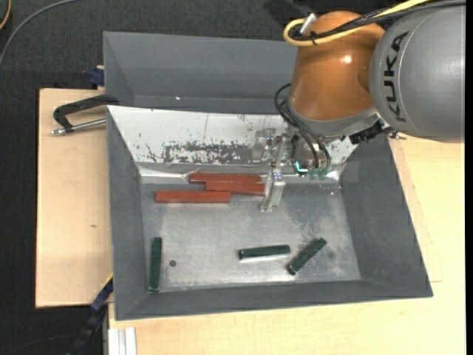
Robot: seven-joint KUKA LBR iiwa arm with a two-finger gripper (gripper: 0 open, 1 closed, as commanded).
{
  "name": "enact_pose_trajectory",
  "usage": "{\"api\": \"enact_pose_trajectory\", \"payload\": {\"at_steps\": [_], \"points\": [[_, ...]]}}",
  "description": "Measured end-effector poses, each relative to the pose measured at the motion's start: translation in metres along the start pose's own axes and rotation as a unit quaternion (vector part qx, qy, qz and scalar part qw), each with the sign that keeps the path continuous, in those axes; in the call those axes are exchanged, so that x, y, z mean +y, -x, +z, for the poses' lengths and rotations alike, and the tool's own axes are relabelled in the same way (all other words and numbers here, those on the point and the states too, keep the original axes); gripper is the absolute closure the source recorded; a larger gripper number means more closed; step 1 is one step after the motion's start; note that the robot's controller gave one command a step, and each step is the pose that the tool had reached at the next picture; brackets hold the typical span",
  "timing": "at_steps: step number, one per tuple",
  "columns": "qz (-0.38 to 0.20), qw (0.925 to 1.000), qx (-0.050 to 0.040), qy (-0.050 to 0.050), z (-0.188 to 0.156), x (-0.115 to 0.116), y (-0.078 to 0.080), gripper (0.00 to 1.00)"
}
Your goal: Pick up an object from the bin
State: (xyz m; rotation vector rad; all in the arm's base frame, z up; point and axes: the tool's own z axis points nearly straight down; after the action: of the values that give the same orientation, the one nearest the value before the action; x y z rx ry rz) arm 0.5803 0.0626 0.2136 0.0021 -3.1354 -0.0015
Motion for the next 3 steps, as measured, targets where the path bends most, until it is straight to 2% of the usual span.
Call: {"api": "enact_pose_trajectory", "payload": {"at_steps": [1,2,3], "points": [[0.01,0.9999,0.0018,0.0,0.116,0.001,-0.076,0.0],[0.091,0.9959,-0.0012,0.0,0.144,-0.023,-0.083,0.0],[0.091,0.9959,-0.0023,0.001,0.144,-0.022,-0.082,1.0]]}}
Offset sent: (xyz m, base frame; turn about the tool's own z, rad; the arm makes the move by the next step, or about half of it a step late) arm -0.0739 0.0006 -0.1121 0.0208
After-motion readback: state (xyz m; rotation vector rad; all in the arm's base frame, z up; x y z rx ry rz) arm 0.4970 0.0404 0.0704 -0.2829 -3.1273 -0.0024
